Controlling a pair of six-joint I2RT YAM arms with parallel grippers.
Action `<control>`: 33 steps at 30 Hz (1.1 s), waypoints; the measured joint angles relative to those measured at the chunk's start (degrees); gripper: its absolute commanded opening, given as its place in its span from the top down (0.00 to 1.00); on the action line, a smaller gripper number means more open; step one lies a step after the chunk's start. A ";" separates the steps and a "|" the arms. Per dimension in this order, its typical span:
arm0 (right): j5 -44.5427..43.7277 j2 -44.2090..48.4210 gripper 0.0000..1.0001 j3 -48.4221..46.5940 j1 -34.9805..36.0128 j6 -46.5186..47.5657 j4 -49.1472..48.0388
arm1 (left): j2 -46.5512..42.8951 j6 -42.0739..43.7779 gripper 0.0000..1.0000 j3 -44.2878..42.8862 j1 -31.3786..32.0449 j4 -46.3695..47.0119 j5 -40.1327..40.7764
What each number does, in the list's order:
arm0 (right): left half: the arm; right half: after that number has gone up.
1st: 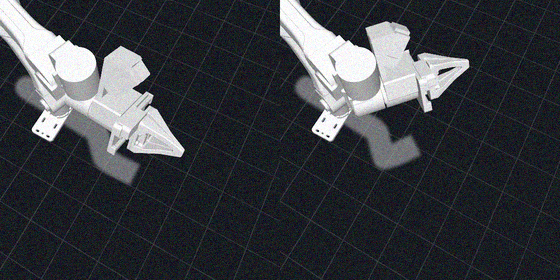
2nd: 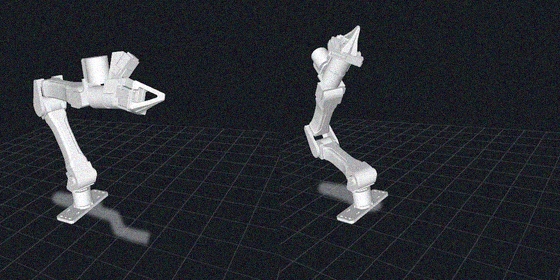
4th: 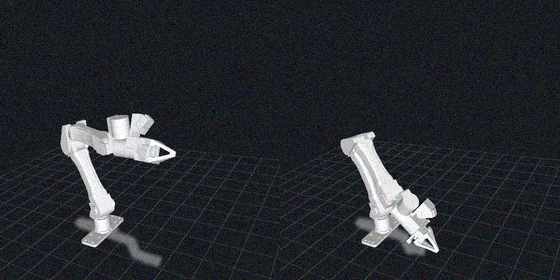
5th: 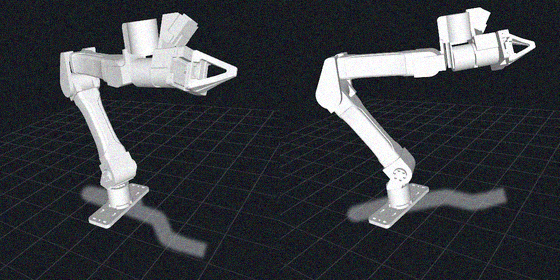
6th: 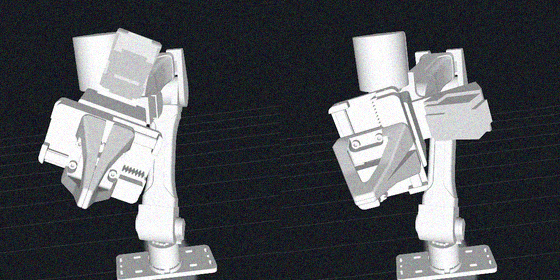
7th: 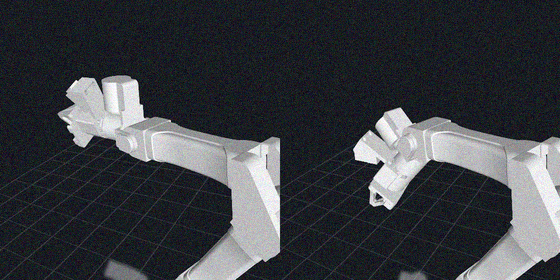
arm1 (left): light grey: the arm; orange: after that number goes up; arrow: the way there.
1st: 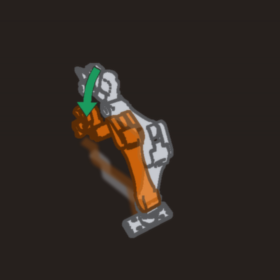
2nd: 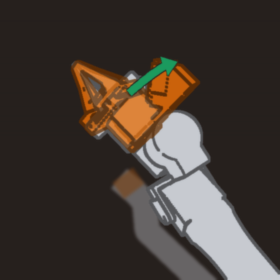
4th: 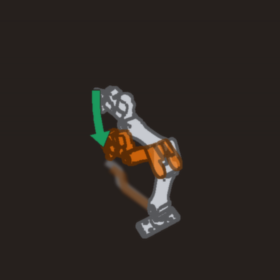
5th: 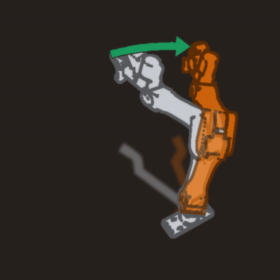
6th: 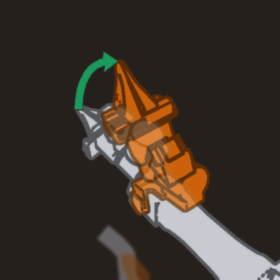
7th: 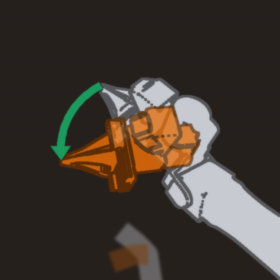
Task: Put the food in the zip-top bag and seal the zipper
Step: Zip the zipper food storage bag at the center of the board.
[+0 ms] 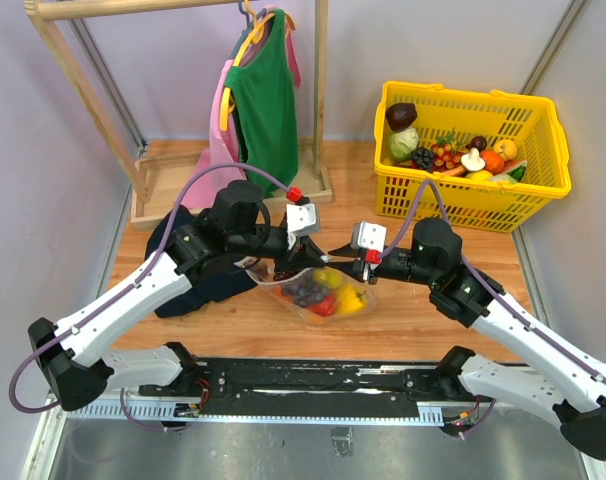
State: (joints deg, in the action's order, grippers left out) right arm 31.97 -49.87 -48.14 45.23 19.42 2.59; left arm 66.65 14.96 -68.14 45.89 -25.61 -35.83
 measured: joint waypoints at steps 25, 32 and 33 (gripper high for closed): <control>2.38 -3.56 0.99 -3.43 0.00 0.13 5.07 | -2.27 -2.75 0.65 2.25 0.00 4.20 0.20; 2.29 -3.13 0.99 -3.43 0.00 0.11 5.05 | -3.80 -5.14 0.63 4.09 0.00 8.22 0.57; 2.29 -3.13 0.99 -3.43 0.00 0.11 5.05 | -3.78 -5.33 0.63 4.31 0.00 8.50 0.63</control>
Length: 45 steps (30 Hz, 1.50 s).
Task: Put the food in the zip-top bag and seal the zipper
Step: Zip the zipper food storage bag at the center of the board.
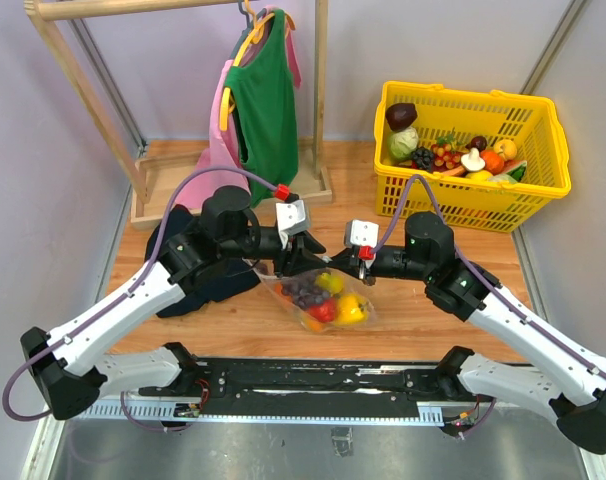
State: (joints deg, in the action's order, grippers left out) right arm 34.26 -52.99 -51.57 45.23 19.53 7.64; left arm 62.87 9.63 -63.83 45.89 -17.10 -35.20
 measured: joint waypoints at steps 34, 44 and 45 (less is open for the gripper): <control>-2.78 2.34 0.99 1.36 0.00 -0.04 -0.31 | 1.51 0.31 0.99 0.83 0.07 -1.38 2.49; -3.34 3.50 0.93 1.46 0.00 -0.39 -0.98 | 1.36 1.75 0.99 -0.83 0.07 -5.03 4.79; -3.08 3.48 0.91 1.46 0.00 -0.46 -1.16 | 1.38 1.95 0.99 -1.18 0.07 -5.60 4.72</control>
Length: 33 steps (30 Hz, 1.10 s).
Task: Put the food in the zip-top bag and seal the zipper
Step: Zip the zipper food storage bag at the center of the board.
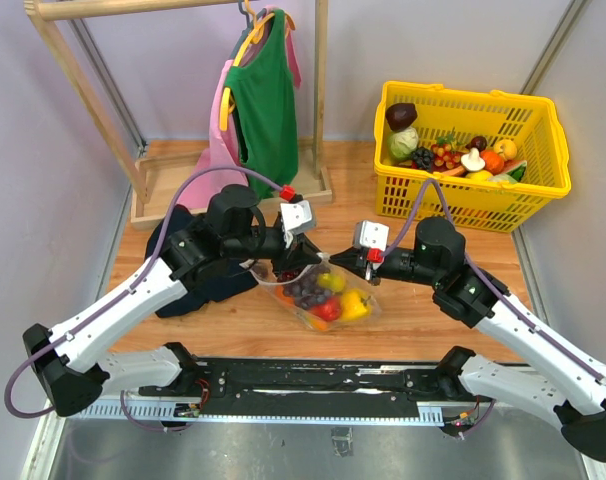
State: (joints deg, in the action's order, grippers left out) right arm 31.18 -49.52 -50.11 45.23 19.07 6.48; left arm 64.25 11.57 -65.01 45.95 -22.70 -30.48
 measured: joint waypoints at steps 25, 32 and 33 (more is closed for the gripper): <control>1.99 -3.65 0.71 -2.45 0.00 -0.92 -1.38 | 1.75 2.80 1.00 -3.56 -0.07 -4.57 -1.73; 2.80 -5.05 0.71 -2.99 0.00 -0.85 -0.79 | 1.75 3.02 1.00 -3.56 -0.13 -5.73 -1.27; 3.21 -5.51 0.71 -3.15 0.00 -0.85 -0.63 | 1.75 3.02 1.00 -3.56 -0.13 -6.10 -1.16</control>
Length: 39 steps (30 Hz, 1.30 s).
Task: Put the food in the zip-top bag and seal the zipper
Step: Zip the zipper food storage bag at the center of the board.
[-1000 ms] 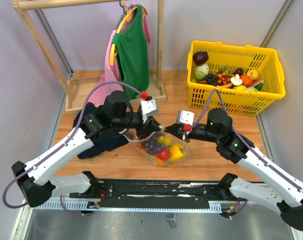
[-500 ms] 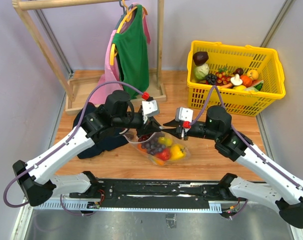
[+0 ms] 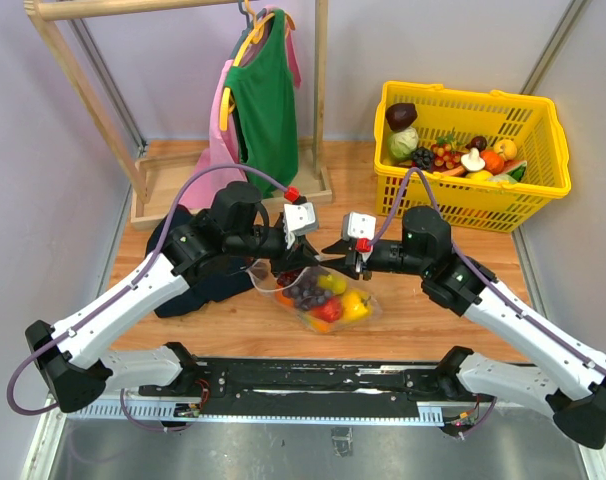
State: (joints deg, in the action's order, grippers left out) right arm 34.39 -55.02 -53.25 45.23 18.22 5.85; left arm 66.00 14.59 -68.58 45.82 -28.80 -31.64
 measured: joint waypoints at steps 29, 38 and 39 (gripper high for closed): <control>0.79 -3.28 0.99 -1.25 0.00 -0.20 3.30 | 0.00 -0.04 1.00 0.02 0.07 0.83 -1.46; -0.52 -2.84 0.99 -1.01 0.00 -0.68 3.23 | 0.00 -0.04 0.99 0.09 0.02 0.92 -0.70; -0.66 -2.47 0.99 -0.74 0.00 -0.66 3.06 | 0.00 -0.07 0.99 0.13 0.04 0.98 -0.57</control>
State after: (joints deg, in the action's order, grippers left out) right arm 33.74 -57.49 -54.00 45.23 17.56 8.91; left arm 66.00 14.52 -68.45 45.87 -27.81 -32.21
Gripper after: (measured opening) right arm 0.011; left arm 0.112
